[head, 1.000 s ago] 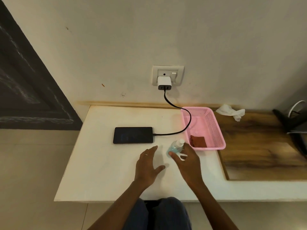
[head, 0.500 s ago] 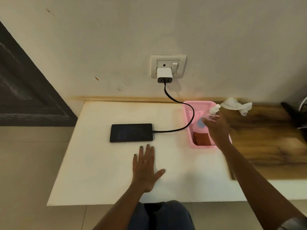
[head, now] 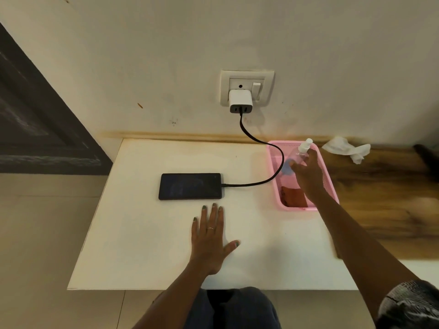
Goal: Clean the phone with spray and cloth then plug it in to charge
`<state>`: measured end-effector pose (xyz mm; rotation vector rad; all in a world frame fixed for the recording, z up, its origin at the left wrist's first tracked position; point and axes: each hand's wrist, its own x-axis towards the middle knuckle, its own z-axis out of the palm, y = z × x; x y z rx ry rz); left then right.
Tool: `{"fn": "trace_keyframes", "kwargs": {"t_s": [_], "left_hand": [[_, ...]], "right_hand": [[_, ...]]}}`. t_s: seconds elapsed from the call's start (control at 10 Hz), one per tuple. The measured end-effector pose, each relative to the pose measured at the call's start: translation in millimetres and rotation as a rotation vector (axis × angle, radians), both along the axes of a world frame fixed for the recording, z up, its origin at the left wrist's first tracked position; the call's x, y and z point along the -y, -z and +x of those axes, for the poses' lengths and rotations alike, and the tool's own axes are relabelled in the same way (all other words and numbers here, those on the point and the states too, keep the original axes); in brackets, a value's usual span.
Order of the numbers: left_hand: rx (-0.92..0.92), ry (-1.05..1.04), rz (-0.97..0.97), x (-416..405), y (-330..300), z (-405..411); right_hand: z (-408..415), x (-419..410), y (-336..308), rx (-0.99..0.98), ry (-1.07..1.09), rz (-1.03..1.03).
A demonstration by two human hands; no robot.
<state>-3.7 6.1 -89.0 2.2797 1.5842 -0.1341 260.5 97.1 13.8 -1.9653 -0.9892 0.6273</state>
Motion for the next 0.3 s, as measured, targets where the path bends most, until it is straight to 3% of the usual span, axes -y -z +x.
{"fn": "trace_keyframes", "kwargs": {"t_s": [0.1,0.3], "left_hand": [[0.006,-0.007,-0.011,1,-1,-1],[0.003,-0.013,0.004,2,0,1]], "right_hand": [[-3,4,-6,0.014,0.027,-0.024],[-52,38,-12,0.439,0.427,0.245]]}}
